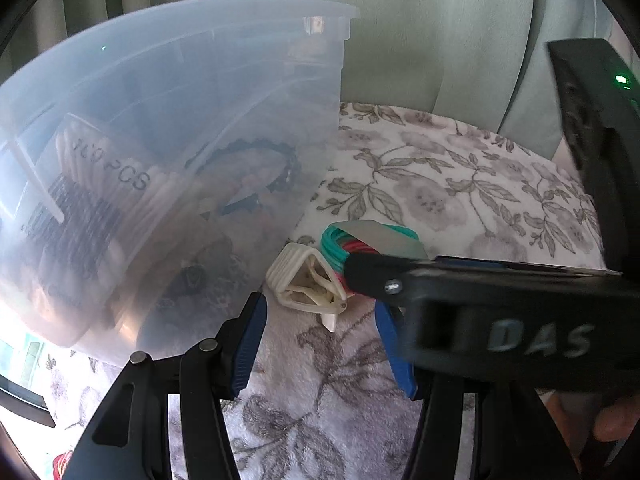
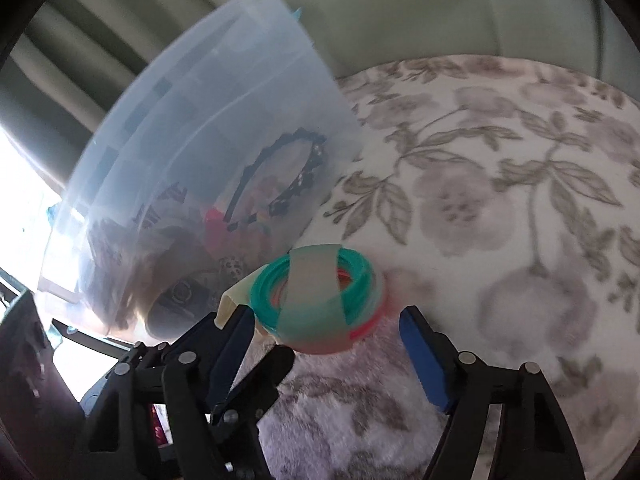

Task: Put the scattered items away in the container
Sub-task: 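Grasp the white plastic clip with the left tool while the right tool grasps the bangles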

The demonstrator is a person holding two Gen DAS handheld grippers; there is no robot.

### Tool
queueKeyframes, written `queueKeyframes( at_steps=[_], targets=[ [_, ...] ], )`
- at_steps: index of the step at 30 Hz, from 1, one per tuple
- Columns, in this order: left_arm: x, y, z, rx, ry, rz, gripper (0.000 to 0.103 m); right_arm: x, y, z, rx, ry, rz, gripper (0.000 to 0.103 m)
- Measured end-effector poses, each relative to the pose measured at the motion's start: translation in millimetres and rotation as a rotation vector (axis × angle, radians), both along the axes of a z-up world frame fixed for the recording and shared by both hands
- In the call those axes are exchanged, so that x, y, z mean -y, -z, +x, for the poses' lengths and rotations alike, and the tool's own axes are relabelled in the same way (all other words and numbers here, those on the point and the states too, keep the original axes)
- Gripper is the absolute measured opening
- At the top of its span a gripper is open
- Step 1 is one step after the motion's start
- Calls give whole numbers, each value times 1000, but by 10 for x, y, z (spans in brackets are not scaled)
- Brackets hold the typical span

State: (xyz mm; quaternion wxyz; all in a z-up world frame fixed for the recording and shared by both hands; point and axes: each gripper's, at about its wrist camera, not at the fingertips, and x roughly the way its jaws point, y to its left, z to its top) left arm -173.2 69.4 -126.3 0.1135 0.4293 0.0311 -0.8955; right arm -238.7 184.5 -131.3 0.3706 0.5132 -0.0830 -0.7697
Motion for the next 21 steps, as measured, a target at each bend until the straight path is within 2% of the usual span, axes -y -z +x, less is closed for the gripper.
queueKeyframes(
  at_steps=[4,11,21],
  targets=[
    [2,10,-31,1,3,3,58,84,26,-41,0,-17,-14,78],
    [-13,42,-58,17,13,-8,58,-2,-6,-7,-8,15,-33,73],
    [-41,85,-195,25,-16,-20,58,-471,-88,29,-18,173,-61,73]
  ],
)
